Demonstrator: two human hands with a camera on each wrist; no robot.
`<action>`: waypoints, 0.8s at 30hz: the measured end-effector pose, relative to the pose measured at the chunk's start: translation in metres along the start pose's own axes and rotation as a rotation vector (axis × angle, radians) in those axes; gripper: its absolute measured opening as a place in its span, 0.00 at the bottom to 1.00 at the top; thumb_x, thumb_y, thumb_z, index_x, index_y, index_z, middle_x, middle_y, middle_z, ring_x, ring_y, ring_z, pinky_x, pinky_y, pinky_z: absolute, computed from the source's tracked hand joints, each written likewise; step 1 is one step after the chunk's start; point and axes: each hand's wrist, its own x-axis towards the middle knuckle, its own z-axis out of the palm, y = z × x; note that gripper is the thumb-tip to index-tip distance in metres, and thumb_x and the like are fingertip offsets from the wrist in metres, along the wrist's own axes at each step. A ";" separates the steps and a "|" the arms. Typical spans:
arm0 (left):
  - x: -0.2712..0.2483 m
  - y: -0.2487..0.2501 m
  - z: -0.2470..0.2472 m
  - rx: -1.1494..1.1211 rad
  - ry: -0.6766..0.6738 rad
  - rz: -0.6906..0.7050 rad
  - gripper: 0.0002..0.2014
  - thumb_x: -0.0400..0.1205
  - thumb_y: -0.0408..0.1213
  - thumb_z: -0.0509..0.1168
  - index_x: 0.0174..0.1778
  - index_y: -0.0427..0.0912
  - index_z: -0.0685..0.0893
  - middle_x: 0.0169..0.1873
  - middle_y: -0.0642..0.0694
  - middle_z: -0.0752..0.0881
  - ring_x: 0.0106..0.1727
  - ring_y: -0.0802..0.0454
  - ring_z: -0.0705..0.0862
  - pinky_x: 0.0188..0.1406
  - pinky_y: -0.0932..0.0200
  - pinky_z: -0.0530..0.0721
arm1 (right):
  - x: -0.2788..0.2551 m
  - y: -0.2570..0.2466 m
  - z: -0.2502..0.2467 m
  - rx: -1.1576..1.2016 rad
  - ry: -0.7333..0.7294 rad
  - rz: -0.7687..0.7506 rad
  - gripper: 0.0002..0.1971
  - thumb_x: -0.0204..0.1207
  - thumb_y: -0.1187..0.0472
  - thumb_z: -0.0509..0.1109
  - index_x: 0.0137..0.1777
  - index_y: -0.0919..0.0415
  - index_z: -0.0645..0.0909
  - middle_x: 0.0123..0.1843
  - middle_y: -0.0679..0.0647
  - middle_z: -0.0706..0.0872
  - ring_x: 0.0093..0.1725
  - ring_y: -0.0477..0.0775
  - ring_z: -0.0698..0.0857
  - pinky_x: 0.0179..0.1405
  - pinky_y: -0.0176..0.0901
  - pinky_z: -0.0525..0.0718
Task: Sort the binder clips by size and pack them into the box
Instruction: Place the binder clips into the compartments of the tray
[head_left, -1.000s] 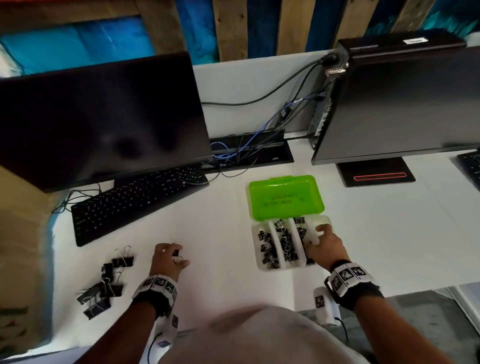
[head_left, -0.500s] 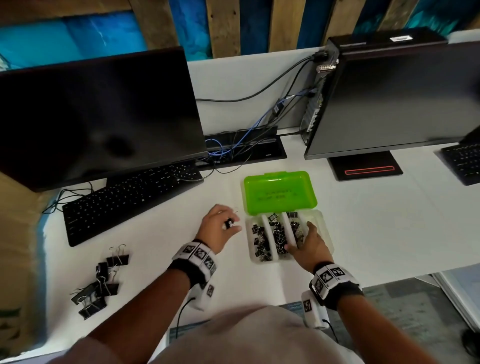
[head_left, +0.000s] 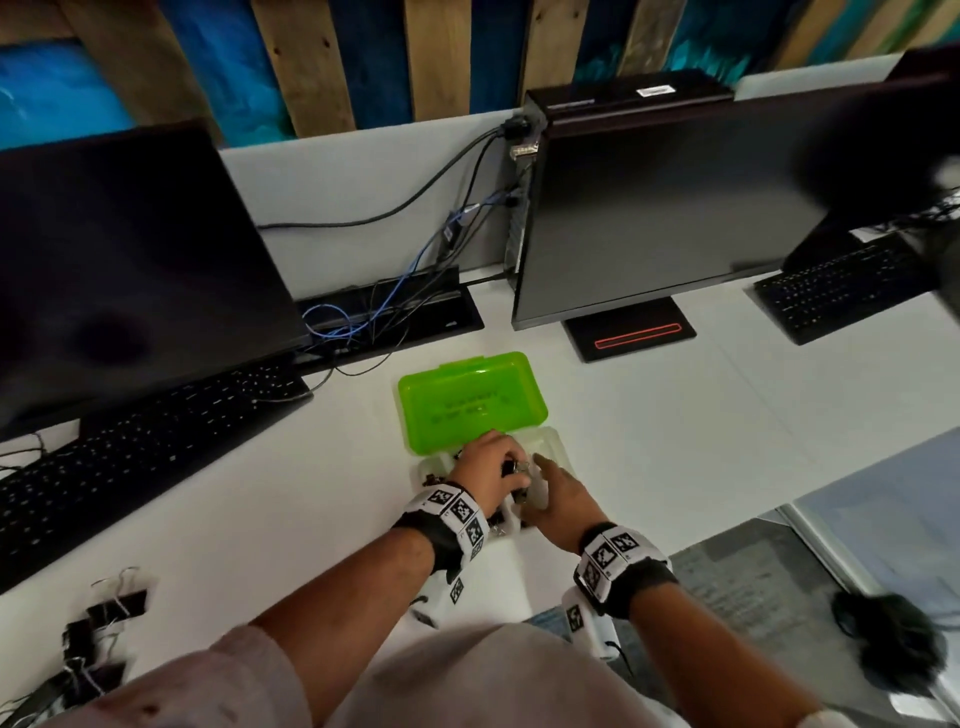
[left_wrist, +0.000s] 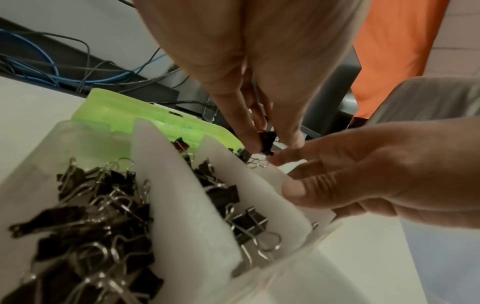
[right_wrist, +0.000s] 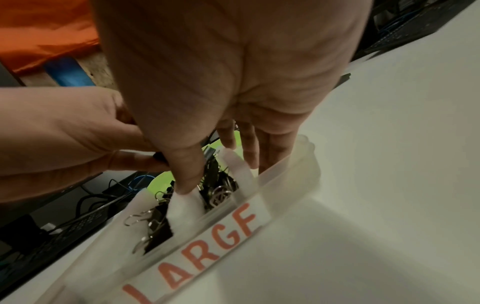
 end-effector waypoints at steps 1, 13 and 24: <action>0.002 0.000 0.002 0.004 -0.006 -0.001 0.12 0.70 0.31 0.76 0.48 0.39 0.84 0.52 0.44 0.82 0.53 0.47 0.82 0.59 0.58 0.79 | 0.000 0.001 -0.001 -0.016 -0.006 -0.022 0.40 0.75 0.53 0.72 0.81 0.63 0.54 0.80 0.62 0.66 0.78 0.60 0.68 0.74 0.46 0.67; 0.019 -0.002 0.017 0.240 -0.196 0.009 0.19 0.72 0.19 0.64 0.55 0.44 0.76 0.57 0.44 0.78 0.56 0.46 0.82 0.59 0.50 0.81 | 0.010 0.006 -0.009 -0.039 -0.005 -0.091 0.23 0.70 0.54 0.74 0.64 0.59 0.79 0.67 0.59 0.74 0.62 0.61 0.81 0.63 0.47 0.78; 0.021 -0.013 0.016 0.431 -0.258 0.001 0.18 0.80 0.30 0.61 0.66 0.40 0.77 0.67 0.36 0.74 0.64 0.39 0.77 0.63 0.48 0.78 | 0.009 -0.008 0.001 -0.103 0.062 -0.005 0.29 0.76 0.59 0.65 0.76 0.63 0.62 0.62 0.69 0.83 0.59 0.69 0.83 0.56 0.55 0.82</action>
